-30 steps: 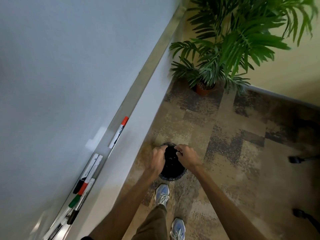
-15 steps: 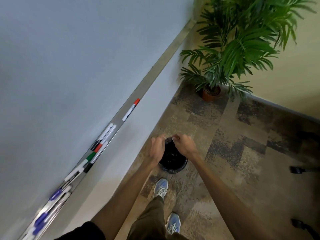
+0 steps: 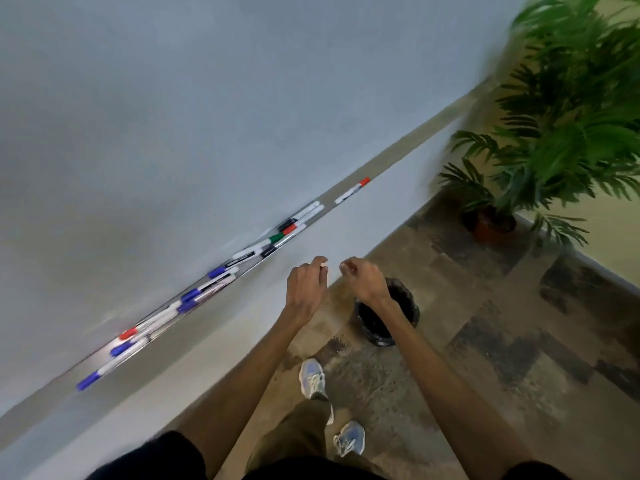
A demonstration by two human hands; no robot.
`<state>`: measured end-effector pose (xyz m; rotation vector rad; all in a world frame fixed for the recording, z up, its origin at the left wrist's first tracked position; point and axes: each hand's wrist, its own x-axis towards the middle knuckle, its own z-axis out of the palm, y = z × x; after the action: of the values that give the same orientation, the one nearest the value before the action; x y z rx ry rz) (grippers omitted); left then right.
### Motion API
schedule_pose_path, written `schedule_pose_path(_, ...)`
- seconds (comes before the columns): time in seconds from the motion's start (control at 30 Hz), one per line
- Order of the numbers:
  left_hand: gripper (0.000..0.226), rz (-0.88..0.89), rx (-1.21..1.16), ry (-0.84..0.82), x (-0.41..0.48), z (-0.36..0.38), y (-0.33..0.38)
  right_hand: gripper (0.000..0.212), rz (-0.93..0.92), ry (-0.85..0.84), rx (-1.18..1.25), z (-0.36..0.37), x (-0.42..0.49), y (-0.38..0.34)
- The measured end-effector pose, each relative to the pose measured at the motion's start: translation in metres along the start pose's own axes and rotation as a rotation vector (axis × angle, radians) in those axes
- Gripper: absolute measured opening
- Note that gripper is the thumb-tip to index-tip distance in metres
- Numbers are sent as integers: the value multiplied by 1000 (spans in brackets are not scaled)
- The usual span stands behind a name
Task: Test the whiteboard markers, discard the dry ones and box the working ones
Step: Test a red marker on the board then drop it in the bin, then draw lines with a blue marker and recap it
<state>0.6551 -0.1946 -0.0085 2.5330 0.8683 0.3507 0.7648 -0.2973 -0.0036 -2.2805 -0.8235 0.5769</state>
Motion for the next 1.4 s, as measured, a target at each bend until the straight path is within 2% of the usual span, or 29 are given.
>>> schedule_pose_path(0.3,31,-320,-16,213,-59,-102,-117,21,-263,-123,34,84,-12,-111)
schedule_pose_path(0.47,18,-449,17,300,-103,-144,-175,15,-377,-179,66,135,-21,-171)
schedule_pose_path(0.63,16,-572,28,346,-154,-190,-236,16,-448,-287,85,203,-46,-231)
schedule_pose_path(0.77,20,-633,-17,319,-194,-208,-289,14,-528,-363,31,258,-76,-270)
schedule_pose_path(0.9,29,-625,-43,164,-218,-210,-333,16,-599,-420,-70,302,-94,-291)
schedule_pose_path(1.07,30,-532,10,0,-233,-200,-357,18,-592,-418,-242,328,-105,-295)
schedule_pose_path(1.4,27,-451,40,34,-236,-196,-368,16,-602,-328,-385,346,-116,-292)
